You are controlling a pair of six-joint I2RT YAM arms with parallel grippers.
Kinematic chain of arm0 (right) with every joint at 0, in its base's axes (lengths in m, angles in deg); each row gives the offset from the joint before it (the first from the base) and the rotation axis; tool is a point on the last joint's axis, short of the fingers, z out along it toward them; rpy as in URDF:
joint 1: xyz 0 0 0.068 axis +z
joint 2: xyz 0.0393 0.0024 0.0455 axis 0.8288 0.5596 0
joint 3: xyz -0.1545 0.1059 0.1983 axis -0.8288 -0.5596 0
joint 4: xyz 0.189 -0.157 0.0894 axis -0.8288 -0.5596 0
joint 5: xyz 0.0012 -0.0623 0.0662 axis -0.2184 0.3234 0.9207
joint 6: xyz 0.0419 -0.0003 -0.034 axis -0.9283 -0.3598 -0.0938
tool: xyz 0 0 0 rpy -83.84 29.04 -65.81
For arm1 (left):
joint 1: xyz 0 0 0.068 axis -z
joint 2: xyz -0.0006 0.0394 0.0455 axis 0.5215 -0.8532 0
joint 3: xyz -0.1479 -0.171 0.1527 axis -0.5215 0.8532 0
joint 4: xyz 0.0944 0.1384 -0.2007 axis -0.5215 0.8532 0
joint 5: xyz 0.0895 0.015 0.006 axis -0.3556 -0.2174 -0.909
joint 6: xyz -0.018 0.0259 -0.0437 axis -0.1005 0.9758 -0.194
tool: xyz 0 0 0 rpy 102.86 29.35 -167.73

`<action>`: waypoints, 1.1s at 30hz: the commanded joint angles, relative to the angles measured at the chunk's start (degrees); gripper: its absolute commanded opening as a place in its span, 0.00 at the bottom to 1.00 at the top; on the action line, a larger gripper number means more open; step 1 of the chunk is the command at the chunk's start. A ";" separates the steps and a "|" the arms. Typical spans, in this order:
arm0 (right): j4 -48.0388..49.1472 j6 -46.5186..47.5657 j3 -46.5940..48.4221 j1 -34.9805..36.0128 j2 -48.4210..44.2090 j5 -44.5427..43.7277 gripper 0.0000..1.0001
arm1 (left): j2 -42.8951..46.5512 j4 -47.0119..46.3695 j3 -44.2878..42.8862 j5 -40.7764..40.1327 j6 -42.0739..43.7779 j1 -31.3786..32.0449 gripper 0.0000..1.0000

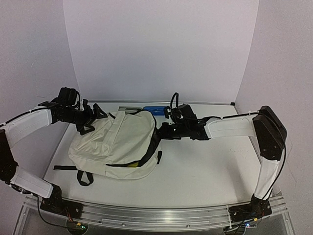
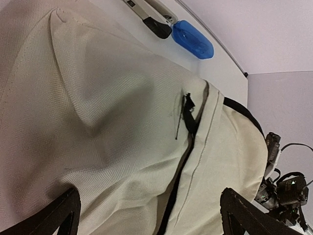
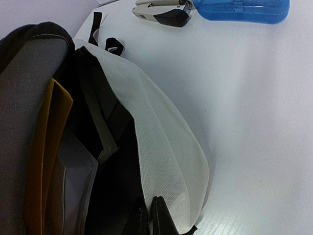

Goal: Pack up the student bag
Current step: Adjust the student bag at the center of the board.

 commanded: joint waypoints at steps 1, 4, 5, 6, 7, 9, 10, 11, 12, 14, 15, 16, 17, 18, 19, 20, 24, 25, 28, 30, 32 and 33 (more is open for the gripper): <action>4.26 -2.07 -3.65 -0.19 -3.49 3.07 0.00 | -4.40 -7.50 1.36 2.40 -1.29 -0.29 1.00; 6.57 -4.14 -8.17 0.21 -5.92 5.38 0.00 | -8.09 -11.70 1.29 4.04 -1.59 -0.24 1.00; 7.08 -4.71 -9.69 0.61 -6.65 5.77 0.00 | -9.38 -12.59 1.15 4.60 -1.69 -0.30 1.00; 7.33 -5.12 -10.82 1.20 -7.33 5.94 0.00 | -10.67 -14.61 0.83 5.30 -1.66 -0.28 1.00; 7.50 -5.74 -12.34 1.90 -7.98 6.09 0.00 | -12.47 -16.01 0.35 6.42 -1.43 -0.30 1.00; 7.94 -6.67 -14.33 3.50 -9.66 6.75 0.00 | -15.28 -18.45 -1.03 8.38 -1.02 -0.24 1.00; 8.25 -7.33 -15.28 4.36 -10.16 6.94 0.00 | -16.71 -19.70 -1.79 9.50 -0.85 -0.23 1.00; 8.43 -7.74 -15.81 5.59 -10.89 7.30 0.00 | -17.53 -20.75 -2.42 10.32 -0.85 -0.25 1.00; 8.64 -8.46 -16.70 6.82 -11.46 7.61 0.00 | -18.77 -23.16 -3.02 11.65 -0.85 -0.20 0.99; 9.01 -9.67 -17.99 9.37 -12.65 8.06 0.00 | -21.92 -26.24 -4.64 14.67 -0.66 0.06 0.99; 9.28 -10.14 -18.42 10.42 -13.22 8.38 0.00 | -22.81 -27.12 -5.69 15.48 -0.37 0.30 0.99; 10.33 -11.49 -19.51 11.40 -13.86 8.82 0.00 | -24.50 -27.62 -7.08 16.68 0.39 0.64 0.99; 11.42 -12.64 -20.40 11.91 -14.61 9.31 0.00 | -25.70 -27.76 -8.61 17.08 1.27 1.13 0.99; 12.46 -13.55 -21.23 12.42 -15.54 9.67 0.00 | -26.67 -27.66 -9.92 17.30 2.02 1.63 0.99; 13.03 -14.27 -21.73 12.72 -16.54 9.61 0.00 | -27.29 -27.87 -11.07 17.28 2.46 1.97 0.99; 13.17 -14.57 -22.05 12.98 -17.83 9.25 0.00 | -27.59 -28.08 -11.87 17.15 2.75 2.34 0.98; 12.71 -15.20 -22.43 13.07 -20.95 6.61 0.00 | -26.48 -30.93 -12.81 16.55 3.37 2.59 0.98; 11.00 -15.62 -22.20 12.88 -22.42 3.33 0.02 | -25.31 -29.24 -13.45 15.51 4.43 2.59 0.99; 7.75 -15.28 -21.61 11.02 -23.51 1.34 0.22 | -22.35 -22.94 -14.20 12.39 7.12 2.59 0.99; 7.23 -14.95 -22.07 8.84 -24.26 2.09 0.29 | -20.11 -19.34 -13.90 9.90 8.24 2.57 1.00; 6.67 -13.49 -23.00 4.71 -25.88 4.23 0.41 | -15.79 -14.29 -12.00 5.39 8.46 2.05 1.00; 6.50 -13.12 -23.28 3.74 -26.37 4.71 0.44 | -14.44 -13.55 -11.06 4.86 7.85 1.71 1.00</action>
